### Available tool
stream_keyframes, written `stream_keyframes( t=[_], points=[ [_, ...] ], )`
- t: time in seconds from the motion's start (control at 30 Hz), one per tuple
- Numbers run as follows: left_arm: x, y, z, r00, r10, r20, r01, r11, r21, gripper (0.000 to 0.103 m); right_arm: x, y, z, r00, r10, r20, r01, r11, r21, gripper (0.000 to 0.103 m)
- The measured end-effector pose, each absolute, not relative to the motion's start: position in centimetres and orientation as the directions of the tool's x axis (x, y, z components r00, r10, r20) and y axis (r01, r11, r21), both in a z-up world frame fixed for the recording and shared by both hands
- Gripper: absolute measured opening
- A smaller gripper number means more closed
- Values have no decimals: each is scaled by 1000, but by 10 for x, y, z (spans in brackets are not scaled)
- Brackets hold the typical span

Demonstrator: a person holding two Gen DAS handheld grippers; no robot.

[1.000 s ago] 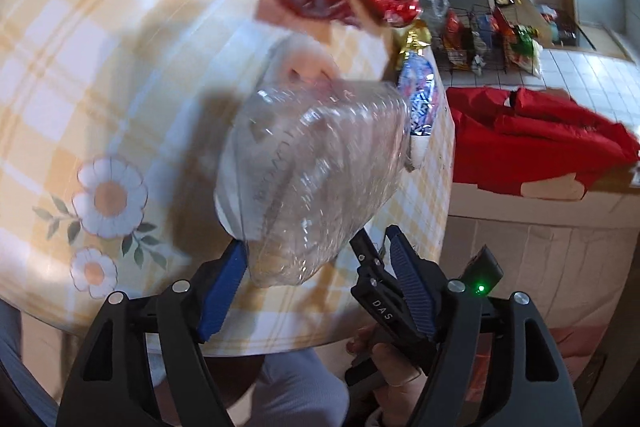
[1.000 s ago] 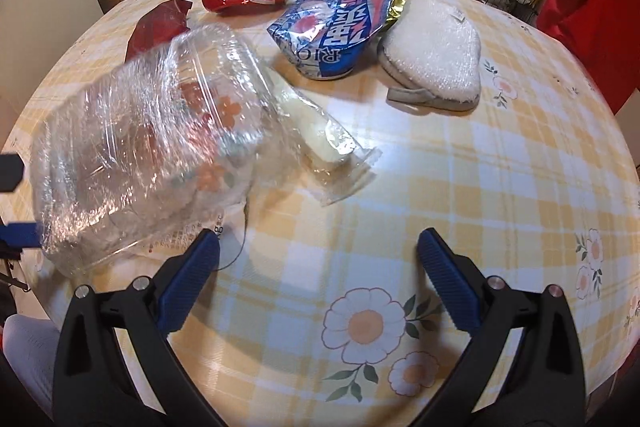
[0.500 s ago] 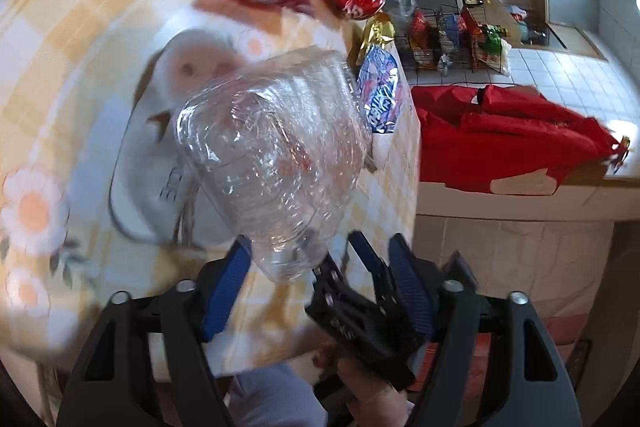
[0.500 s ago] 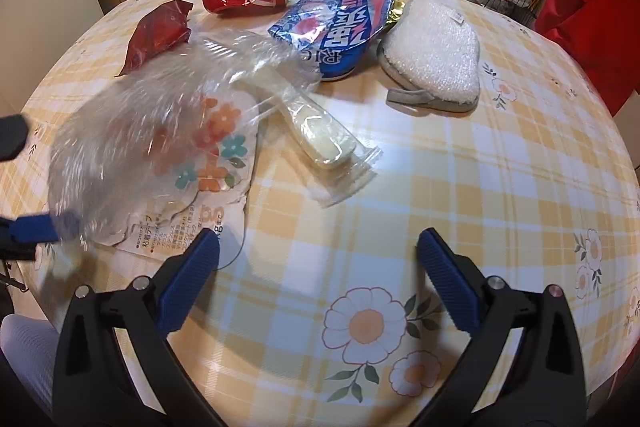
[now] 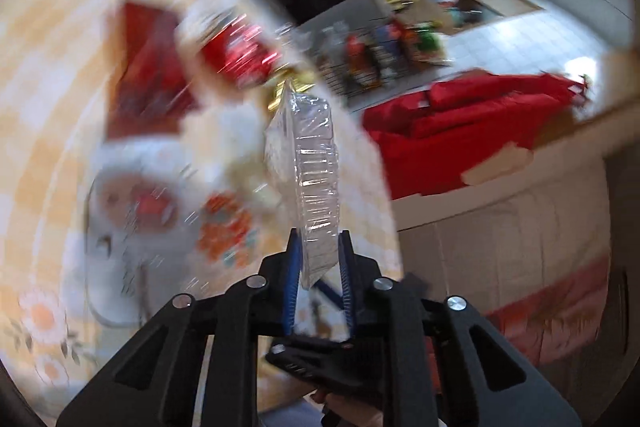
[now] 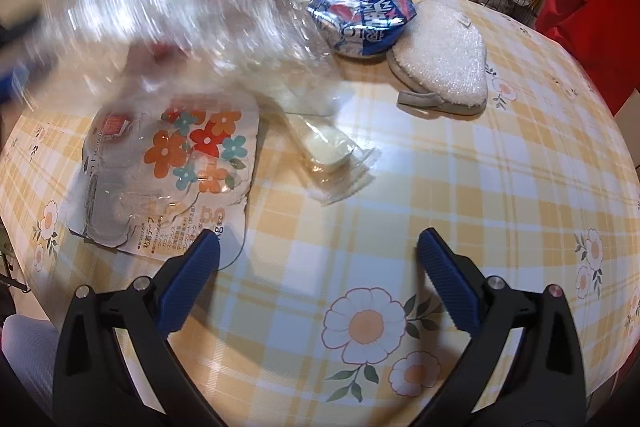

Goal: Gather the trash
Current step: 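Lift the clear container with the left tool while the right tool reaches toward the flower-printed package, then grasp the edge of the flower-printed plastic package with the right tool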

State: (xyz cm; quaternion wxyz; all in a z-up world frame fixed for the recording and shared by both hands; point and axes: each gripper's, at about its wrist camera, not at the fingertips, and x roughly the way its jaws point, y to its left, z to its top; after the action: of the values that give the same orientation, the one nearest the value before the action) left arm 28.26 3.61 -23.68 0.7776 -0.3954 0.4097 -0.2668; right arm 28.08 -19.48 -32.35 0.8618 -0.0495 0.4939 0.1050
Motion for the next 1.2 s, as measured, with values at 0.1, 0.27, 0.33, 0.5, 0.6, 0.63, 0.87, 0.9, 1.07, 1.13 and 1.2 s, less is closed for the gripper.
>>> stream_keyframes(
  t=[0.1,0.27,0.33,0.5,0.6,0.63,0.87,0.9,1.07,1.13,1.2],
  points=[
    [280,36,-209,551,-745,-376,181,547,-818,8,278,-193,-318,498,162,-852,-257,966,34,97],
    [272,48,-170,609,-719,-335,266,584,-767,6,277,-191,-307,507,236,-829,-303,949,84,92],
    [268,53,-161,623,-714,-318,285,587,-758,6,279,-188,-306,498,262,-827,-322,941,105,85],
    [251,71,-142,661,-687,-300,307,613,-728,6,290,-176,-304,471,319,-823,-394,910,128,73],
    [238,85,-139,680,-665,-308,296,634,-714,6,296,-161,-304,475,301,-827,-448,891,66,66],
    [234,90,-141,690,-651,-317,287,648,-705,6,301,-158,-306,460,303,-835,-460,885,68,66],
    [215,105,-150,714,-598,-363,236,694,-680,6,313,-144,-304,332,359,-872,-520,841,148,26],
    [212,106,-150,719,-589,-369,231,703,-672,6,310,-141,-303,325,355,-877,-535,833,140,20],
    [193,117,-156,729,-567,-384,203,715,-669,6,288,-131,-307,275,327,-904,-588,801,111,7],
    [186,120,-159,730,-559,-393,194,721,-665,6,282,-126,-306,297,295,-908,-609,791,58,7],
    [180,123,-161,732,-549,-404,180,728,-662,6,282,-121,-303,332,269,-904,-622,783,5,8]
  ],
)
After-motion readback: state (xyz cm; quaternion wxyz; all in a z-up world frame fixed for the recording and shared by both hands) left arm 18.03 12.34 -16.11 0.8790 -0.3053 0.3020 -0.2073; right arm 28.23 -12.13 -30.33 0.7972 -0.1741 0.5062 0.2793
